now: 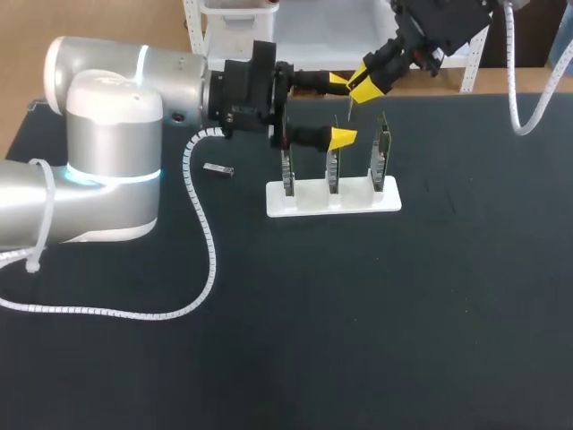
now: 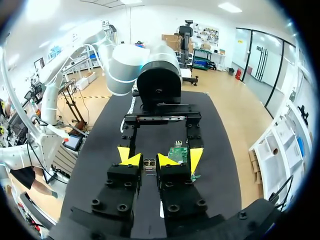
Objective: Pick up the optical module with the left hand, and insert it into the network port with the right hand.
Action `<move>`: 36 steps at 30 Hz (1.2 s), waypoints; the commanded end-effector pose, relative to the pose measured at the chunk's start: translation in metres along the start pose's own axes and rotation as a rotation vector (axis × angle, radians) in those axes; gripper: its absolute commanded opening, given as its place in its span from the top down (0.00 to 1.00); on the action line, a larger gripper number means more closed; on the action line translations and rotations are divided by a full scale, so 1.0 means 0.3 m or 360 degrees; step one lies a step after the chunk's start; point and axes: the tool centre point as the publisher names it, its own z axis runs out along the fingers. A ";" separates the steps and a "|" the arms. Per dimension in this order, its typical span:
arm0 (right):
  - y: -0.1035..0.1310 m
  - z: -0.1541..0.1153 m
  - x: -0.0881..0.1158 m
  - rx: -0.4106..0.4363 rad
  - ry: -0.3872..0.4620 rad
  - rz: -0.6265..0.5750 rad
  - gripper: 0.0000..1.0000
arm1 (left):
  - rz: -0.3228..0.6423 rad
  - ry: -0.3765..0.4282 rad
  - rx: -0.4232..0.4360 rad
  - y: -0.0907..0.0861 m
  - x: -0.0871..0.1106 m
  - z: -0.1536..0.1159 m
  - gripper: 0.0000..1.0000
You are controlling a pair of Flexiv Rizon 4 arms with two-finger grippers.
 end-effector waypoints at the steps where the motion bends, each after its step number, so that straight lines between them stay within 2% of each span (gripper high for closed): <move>1: 0.005 0.000 0.002 0.0006 -0.0002 -0.0001 1.00 | -0.0001 0.0003 0.0005 0.005 0.000 0.001 0.00; 7: 0.005 0.000 0.002 0.0006 -0.0002 -0.0001 1.00 | -0.0001 0.0003 0.0005 0.005 0.000 0.001 0.00; 10: 0.005 0.000 0.002 0.0006 -0.0002 -0.0001 1.00 | 0.0033 0.0218 -0.0020 0.032 -0.011 -0.019 0.00; 14: 0.005 0.000 0.002 0.0006 -0.0002 -0.0001 1.00 | 0.0054 0.0340 -0.0039 0.056 -0.025 -0.068 0.00; 18: 0.005 0.000 0.002 0.0006 -0.0002 -0.0001 1.00 | 0.0034 0.0408 -0.0051 0.070 -0.019 -0.110 0.00; 27: 0.005 0.000 0.002 0.0006 -0.0002 -0.0001 1.00 | -0.0029 0.0616 0.0083 0.068 0.021 -0.155 0.00; 32: 0.005 0.000 0.002 0.0006 -0.0002 -0.0001 1.00 | -0.0038 0.0722 0.0061 0.091 0.037 -0.204 0.00; 36: 0.005 0.000 0.002 0.0006 -0.0002 -0.0001 1.00 | -0.0036 0.0756 0.0029 0.105 0.037 -0.237 0.00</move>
